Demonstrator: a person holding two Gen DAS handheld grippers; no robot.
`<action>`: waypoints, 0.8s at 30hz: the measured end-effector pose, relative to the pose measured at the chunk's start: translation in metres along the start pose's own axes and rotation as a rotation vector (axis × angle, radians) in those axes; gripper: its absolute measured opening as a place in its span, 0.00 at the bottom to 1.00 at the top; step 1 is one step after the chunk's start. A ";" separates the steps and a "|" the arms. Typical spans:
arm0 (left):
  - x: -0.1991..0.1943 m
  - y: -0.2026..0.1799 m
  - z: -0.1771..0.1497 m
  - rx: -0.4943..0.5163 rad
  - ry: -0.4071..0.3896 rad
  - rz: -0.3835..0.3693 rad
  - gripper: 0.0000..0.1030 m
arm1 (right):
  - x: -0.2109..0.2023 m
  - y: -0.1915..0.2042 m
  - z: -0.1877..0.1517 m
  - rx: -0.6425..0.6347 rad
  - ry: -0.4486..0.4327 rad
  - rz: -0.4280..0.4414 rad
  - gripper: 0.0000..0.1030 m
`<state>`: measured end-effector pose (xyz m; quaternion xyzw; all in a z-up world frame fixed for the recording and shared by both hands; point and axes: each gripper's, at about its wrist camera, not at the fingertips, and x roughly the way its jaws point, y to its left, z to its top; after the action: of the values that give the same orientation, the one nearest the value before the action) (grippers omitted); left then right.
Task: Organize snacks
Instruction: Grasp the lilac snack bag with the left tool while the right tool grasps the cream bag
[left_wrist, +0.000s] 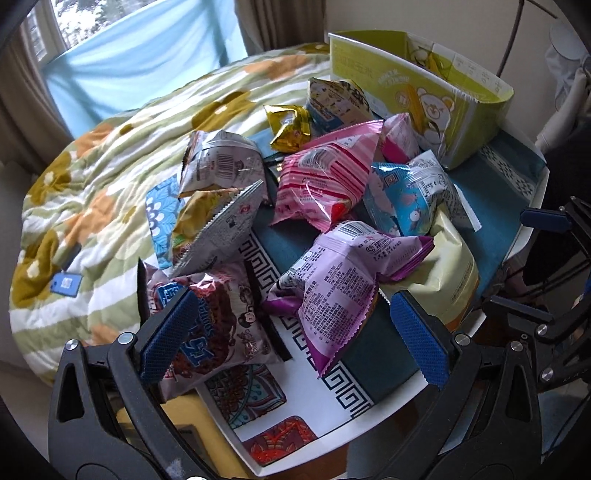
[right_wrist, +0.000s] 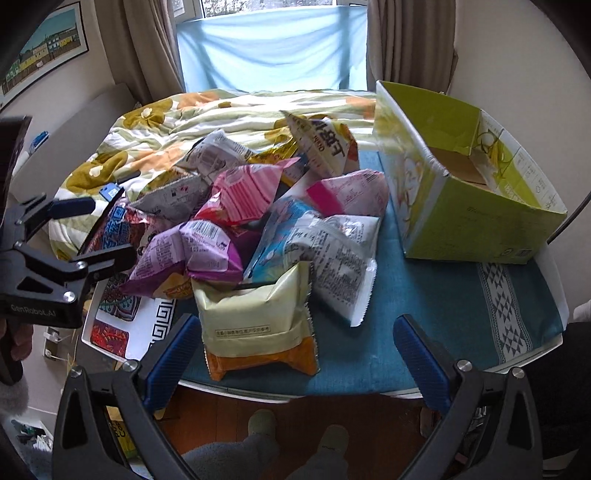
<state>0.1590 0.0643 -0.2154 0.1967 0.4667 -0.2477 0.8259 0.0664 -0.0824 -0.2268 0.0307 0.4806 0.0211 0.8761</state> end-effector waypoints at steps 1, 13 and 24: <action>0.004 0.000 0.001 0.016 0.005 -0.010 1.00 | 0.004 0.006 -0.003 -0.011 0.009 0.000 1.00; 0.057 -0.020 0.002 0.135 0.089 -0.107 0.88 | 0.058 0.035 -0.014 -0.080 0.090 -0.022 1.00; 0.070 -0.020 -0.001 0.172 0.117 -0.156 0.60 | 0.079 0.035 -0.013 -0.080 0.122 0.011 1.00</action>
<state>0.1777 0.0327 -0.2789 0.2437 0.5050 -0.3386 0.7556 0.0977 -0.0421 -0.2978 -0.0028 0.5316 0.0470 0.8457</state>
